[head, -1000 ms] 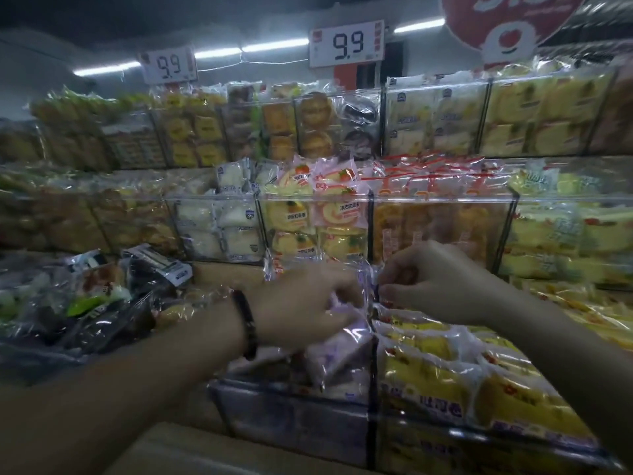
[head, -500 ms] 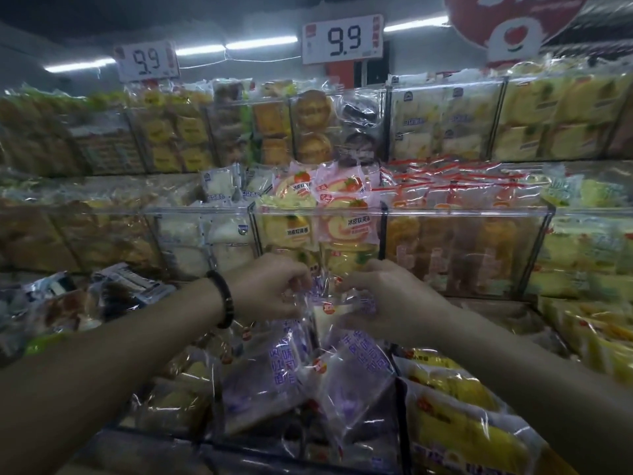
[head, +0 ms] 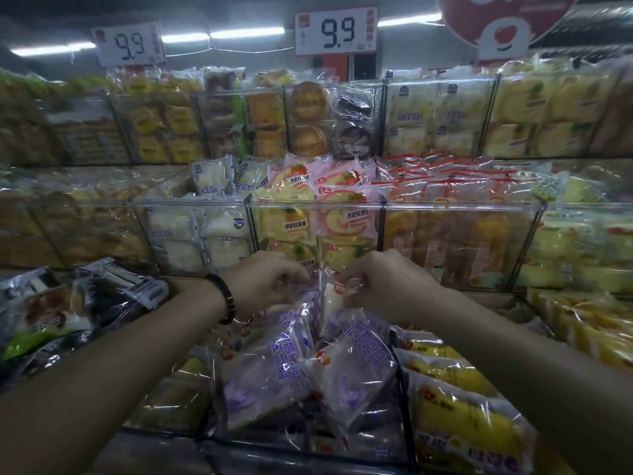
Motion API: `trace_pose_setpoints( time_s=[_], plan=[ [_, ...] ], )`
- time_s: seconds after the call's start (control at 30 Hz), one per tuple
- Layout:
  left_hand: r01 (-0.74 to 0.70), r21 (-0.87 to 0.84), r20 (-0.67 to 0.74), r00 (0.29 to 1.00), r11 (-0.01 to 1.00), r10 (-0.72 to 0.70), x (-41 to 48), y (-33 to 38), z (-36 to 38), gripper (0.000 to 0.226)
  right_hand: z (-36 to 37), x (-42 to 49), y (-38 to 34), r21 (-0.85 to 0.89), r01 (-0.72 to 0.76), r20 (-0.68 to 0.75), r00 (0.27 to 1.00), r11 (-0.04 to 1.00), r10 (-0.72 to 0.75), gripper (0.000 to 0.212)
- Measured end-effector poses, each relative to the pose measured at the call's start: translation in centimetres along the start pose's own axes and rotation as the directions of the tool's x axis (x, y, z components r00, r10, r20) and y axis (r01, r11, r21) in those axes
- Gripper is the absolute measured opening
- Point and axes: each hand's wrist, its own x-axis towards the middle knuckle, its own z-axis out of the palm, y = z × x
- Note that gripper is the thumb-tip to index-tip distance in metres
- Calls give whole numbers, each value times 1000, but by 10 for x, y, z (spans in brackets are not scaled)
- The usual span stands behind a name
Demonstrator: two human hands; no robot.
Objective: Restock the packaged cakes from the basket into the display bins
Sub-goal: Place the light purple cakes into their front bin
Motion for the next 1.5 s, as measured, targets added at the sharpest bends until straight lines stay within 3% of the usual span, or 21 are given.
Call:
trace_pose_setpoints(
  time_s=[0.2, 0.4, 0.6, 0.77, 0.83, 0.93, 1.1, 1.17, 1.27, 1.37, 1.5],
  plan=[
    [36, -57, 153, 988, 998, -27, -3, -2, -11, 38, -3, 7, 3, -48, -27, 22, 999, 998, 28, 39],
    [60, 51, 98, 993, 997, -65, 1, -11, -25, 36, -5, 10, 6, -81, -82, -7, 997, 993, 82, 40],
    [44, 124, 90, 994, 991, -55, -2, -12, -8, 35, 4, 13, -10, -293, -50, -34, 999, 955, 42, 26],
    [7, 130, 163, 986, 992, -28, -5, -21, 1, 37, 7, 21, -25, -518, 48, -22, 997, 854, -70, 20],
    [8, 109, 137, 990, 994, -23, -5, -19, 3, 37, 4, 25, -23, -513, 78, -17, 995, 855, -101, 19],
    [22, 130, 62, 998, 991, -30, -6, -16, 10, 32, 11, 22, -15, -360, 76, 25, 997, 930, -71, 14],
    [102, 87, 98, 989, 991, -111, -9, -12, 9, 31, -1, 17, 1, -188, 60, 120, 992, 980, -38, 40],
    [113, 70, 88, 989, 991, -119, -10, -7, 5, 34, -4, 15, 5, -221, 74, 145, 989, 973, -43, 46],
    [65, 89, -45, 997, 994, -61, -7, 11, 1, 35, -2, 10, 8, -279, 89, 146, 988, 956, -50, 51],
    [-24, 191, -133, 990, 981, 50, -1, 37, 2, 24, -2, 9, 5, -316, 85, 106, 993, 945, -54, 45],
    [-26, 208, -134, 989, 978, 55, 10, 62, 14, 36, -6, 11, -7, -418, 93, 42, 996, 904, -83, 32]
  ],
)
